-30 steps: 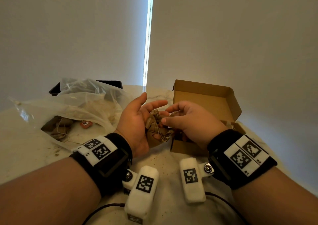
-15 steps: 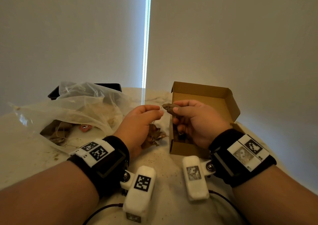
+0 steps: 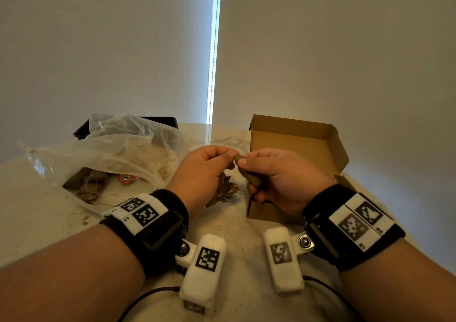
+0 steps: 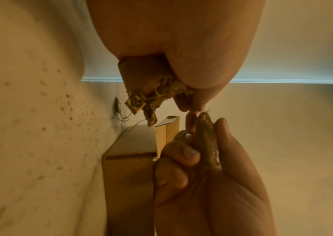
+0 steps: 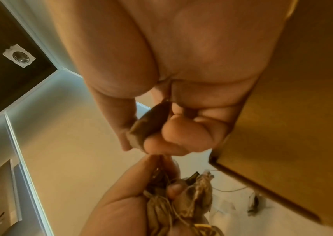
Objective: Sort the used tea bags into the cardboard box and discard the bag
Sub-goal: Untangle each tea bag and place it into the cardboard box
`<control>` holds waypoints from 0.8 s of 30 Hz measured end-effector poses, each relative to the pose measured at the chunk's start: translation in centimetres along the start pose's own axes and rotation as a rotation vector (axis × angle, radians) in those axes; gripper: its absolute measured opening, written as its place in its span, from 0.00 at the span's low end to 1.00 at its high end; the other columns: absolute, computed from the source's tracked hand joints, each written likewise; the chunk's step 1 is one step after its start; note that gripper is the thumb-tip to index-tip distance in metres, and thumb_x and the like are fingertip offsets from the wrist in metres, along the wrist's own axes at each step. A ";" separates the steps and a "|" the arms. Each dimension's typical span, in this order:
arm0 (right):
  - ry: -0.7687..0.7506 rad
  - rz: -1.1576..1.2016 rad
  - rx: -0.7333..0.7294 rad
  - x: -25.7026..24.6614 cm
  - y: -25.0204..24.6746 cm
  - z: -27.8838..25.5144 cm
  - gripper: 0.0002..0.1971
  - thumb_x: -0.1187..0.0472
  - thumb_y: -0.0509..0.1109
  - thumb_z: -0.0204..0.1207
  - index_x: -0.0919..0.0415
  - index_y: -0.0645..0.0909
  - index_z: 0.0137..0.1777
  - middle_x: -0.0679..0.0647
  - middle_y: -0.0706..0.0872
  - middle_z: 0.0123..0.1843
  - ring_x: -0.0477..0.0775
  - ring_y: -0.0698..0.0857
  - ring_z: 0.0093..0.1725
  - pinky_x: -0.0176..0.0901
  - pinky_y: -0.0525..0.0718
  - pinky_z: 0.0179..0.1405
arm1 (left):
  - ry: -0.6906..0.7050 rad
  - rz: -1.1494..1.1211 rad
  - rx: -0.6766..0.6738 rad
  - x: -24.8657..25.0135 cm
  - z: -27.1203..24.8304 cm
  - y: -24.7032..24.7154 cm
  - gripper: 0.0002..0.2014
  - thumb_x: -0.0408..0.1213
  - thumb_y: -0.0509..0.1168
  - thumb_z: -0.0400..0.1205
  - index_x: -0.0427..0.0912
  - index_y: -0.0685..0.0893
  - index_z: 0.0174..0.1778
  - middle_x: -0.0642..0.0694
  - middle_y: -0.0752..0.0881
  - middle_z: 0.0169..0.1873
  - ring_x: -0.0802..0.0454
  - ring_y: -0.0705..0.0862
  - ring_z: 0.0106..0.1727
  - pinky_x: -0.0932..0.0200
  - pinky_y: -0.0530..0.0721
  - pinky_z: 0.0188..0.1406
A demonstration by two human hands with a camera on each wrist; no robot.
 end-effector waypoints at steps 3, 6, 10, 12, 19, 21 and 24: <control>0.018 -0.014 -0.024 -0.1 0.2 -0.1 0.07 0.61 0.69 0.82 0.64 0.85 0.51 0.54 0.79 0.30 0.52 0.78 0.27 0.41 0.75 0.22 | 0.012 0.026 -0.025 0.1 -0.1 0.0 0.09 0.47 0.64 0.87 0.51 0.89 0.50 0.64 0.81 0.19 0.65 0.79 0.21 0.67 0.76 0.28; 0.005 0.050 -0.008 -0.4 -0.3 -0.2 0.08 0.62 0.67 0.83 0.63 0.85 0.56 0.56 0.80 0.34 0.52 0.79 0.29 0.42 0.76 0.23 | 0.001 0.040 -0.028 0.2 -0.1 -0.1 0.10 0.50 0.65 0.86 0.52 0.89 0.47 0.62 0.80 0.20 0.63 0.76 0.21 0.65 0.74 0.25; -0.057 0.250 0.003 -0.9 -0.8 -0.2 0.09 0.63 0.64 0.83 0.61 0.86 0.56 0.57 0.84 0.40 0.53 0.83 0.35 0.45 0.80 0.33 | -0.012 0.055 -0.015 0.0 -0.2 -0.3 0.09 0.51 0.67 0.85 0.53 0.90 0.46 0.58 0.85 0.29 0.59 0.80 0.28 0.62 0.77 0.28; -0.087 0.349 0.009 -1.2 -1.0 -0.2 0.10 0.63 0.63 0.83 0.60 0.86 0.55 0.58 0.86 0.43 0.54 0.85 0.37 0.45 0.82 0.34 | -0.026 0.057 -0.019 -0.1 -0.3 -0.2 0.08 0.49 0.67 0.85 0.54 0.90 0.47 0.55 0.87 0.37 0.57 0.82 0.32 0.59 0.81 0.30; -0.199 0.523 0.069 -2.1 -2.0 0.0 0.10 0.63 0.62 0.84 0.60 0.84 0.58 0.58 0.85 0.42 0.54 0.87 0.38 0.45 0.85 0.34 | -0.093 0.043 -0.036 -0.6 -0.5 0.0 0.07 0.47 0.70 0.83 0.55 0.93 0.42 0.52 0.90 0.39 0.48 0.87 0.41 0.33 0.90 0.52; -0.212 0.548 0.075 -2.2 -2.1 0.1 0.10 0.63 0.61 0.85 0.60 0.83 0.58 0.59 0.84 0.43 0.54 0.86 0.39 0.44 0.85 0.33 | -0.085 0.070 -0.042 -0.7 -0.4 0.0 0.07 0.46 0.70 0.84 0.55 0.93 0.45 0.54 0.90 0.41 0.51 0.86 0.41 0.35 0.90 0.52; -0.201 0.591 0.104 -2.0 -2.3 0.2 0.12 0.60 0.60 0.85 0.62 0.82 0.60 0.60 0.85 0.45 0.54 0.86 0.39 0.43 0.85 0.32 | -0.067 0.113 -0.066 -0.9 -0.3 0.0 0.08 0.44 0.67 0.86 0.57 0.93 0.49 0.56 0.90 0.44 0.53 0.86 0.44 0.39 0.89 0.55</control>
Point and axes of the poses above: each hand's wrist, its own z-axis towards the middle knuckle, its own y-axis out of the palm, x = y × z, the point moved 5 cm from there along z, towards the middle knuckle
